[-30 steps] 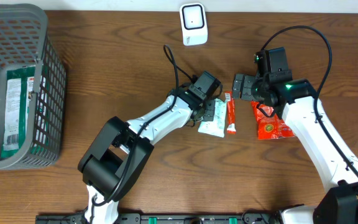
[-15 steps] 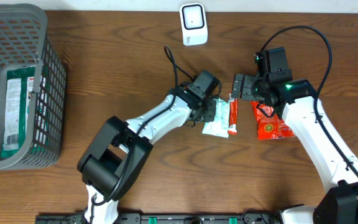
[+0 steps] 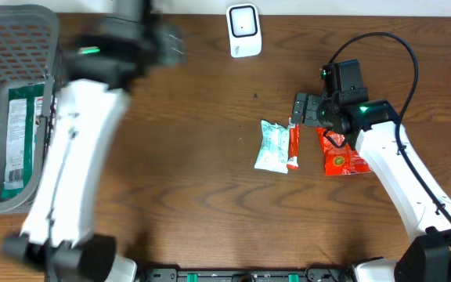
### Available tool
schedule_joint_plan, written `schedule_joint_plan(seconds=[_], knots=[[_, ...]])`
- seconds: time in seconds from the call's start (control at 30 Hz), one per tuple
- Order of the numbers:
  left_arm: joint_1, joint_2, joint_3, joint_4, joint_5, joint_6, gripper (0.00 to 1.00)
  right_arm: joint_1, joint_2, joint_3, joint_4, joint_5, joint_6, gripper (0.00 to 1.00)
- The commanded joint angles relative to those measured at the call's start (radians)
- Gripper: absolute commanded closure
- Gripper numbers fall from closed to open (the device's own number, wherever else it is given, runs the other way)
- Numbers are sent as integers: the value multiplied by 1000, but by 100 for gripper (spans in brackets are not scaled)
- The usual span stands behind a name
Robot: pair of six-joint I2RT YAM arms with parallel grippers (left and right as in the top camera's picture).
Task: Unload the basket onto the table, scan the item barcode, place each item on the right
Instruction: 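Swing the left gripper back into the basket and grasp the green glove pack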
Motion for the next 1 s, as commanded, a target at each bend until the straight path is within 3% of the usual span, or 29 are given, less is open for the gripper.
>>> schedule_joint_plan(seconds=[0.0, 0.2, 0.4, 0.77, 0.97], knots=[[195, -54, 16, 0, -146, 39, 24, -2, 5, 5, -1, 13, -12, 1], [512, -38, 0, -6, -146, 39, 23, -2, 5, 5, -1, 13, -12, 1], [694, 66, -40, -33, -42, 127, 10, -2, 5, 5, -1, 13, -12, 1], [750, 360, -40, -139, 89, 310, 3, -2, 5, 5, -1, 13, -12, 1], [751, 454, -41, -153, 117, 349, 2, -2, 5, 5, -1, 13, -12, 1]])
